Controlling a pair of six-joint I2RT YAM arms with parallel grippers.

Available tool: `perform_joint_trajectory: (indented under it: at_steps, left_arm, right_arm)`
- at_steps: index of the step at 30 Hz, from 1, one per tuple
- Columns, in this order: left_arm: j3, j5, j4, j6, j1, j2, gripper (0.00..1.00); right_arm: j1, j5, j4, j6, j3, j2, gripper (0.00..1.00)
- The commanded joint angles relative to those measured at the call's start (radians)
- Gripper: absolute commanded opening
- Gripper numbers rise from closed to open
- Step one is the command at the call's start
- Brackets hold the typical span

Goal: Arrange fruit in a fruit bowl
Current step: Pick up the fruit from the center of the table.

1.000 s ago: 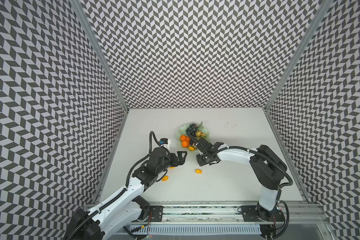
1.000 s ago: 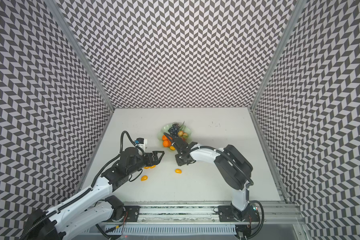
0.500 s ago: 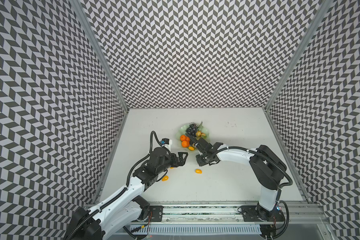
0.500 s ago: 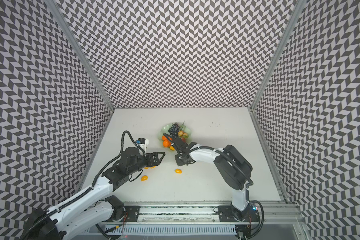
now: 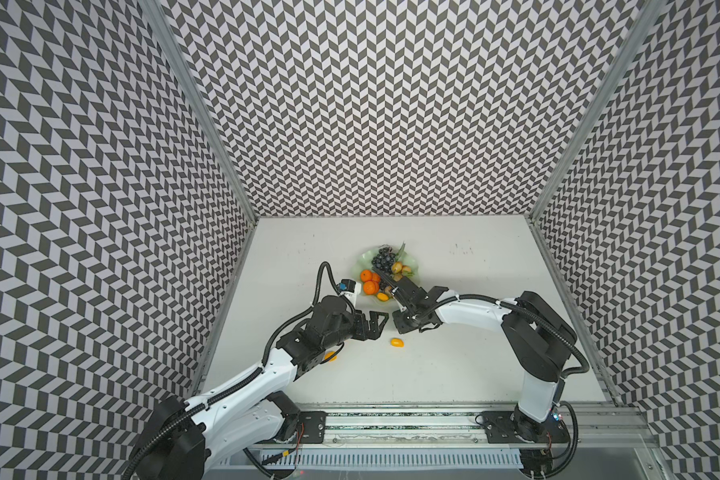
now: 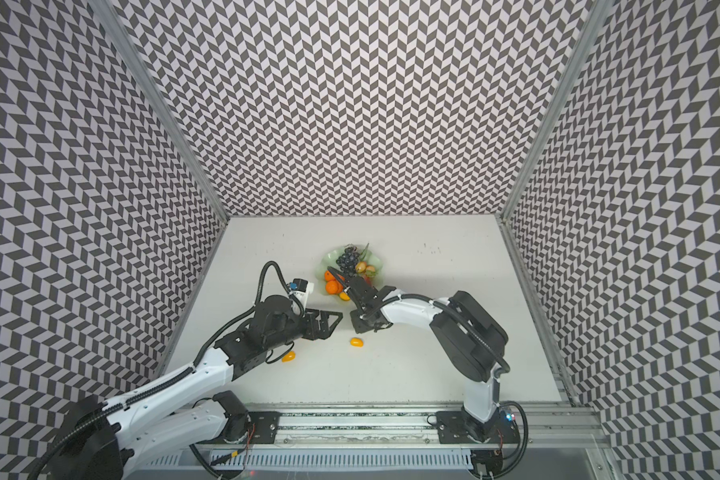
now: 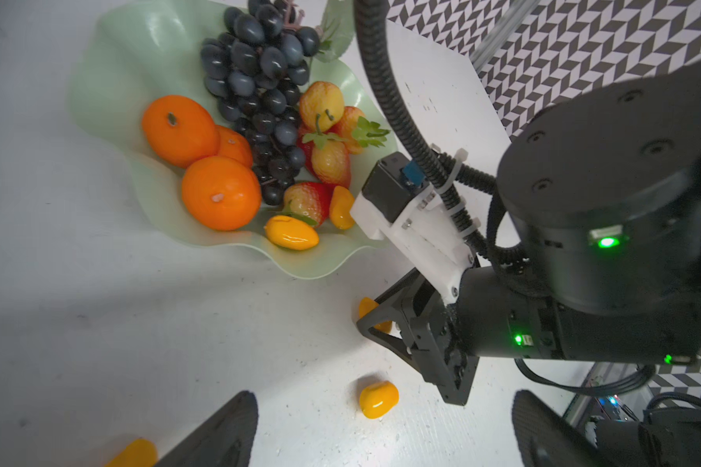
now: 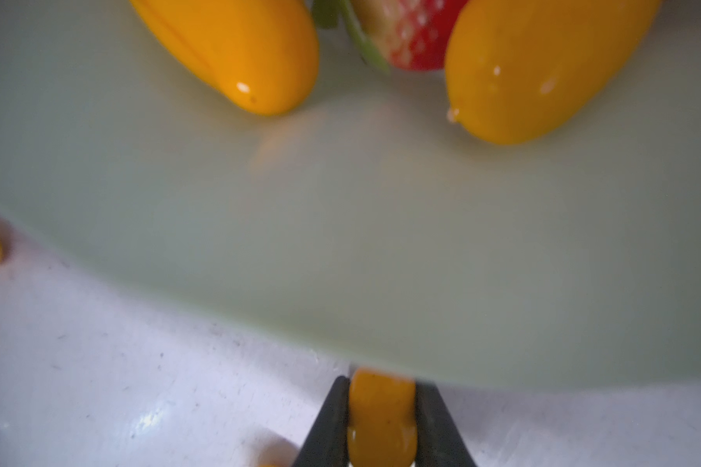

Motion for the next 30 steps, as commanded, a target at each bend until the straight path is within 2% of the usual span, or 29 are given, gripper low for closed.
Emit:
perform_joint_trajectory:
  at_steps: [1, 6, 9, 15, 30]
  left_arm:
    - [0.047, -0.001, 0.063, 0.014, -0.034, 0.037, 1.0]
    - [0.087, 0.019, 0.099, 0.006, -0.053, 0.096, 1.0]
    - [0.123, -0.012, 0.09, 0.005, -0.046, 0.112, 1.0]
    - [0.177, 0.034, 0.115, -0.017, 0.023, 0.134, 1.0]
    - [0.24, 0.253, 0.202, -0.043, 0.227, 0.253, 1.0]
  right_arm:
    - [-0.012, -0.02, 0.034, 0.023, -0.024, -0.066, 0.24]
    - [-0.035, -0.012, 0.015, 0.03, -0.034, -0.132, 0.24]
    - [-0.043, 0.01, -0.007, 0.029, -0.018, -0.173, 0.24]
    - [-0.059, 0.014, -0.051, 0.017, 0.074, -0.186, 0.24]
    - [-0.141, -0.032, -0.052, -0.027, 0.28, -0.009, 0.24]
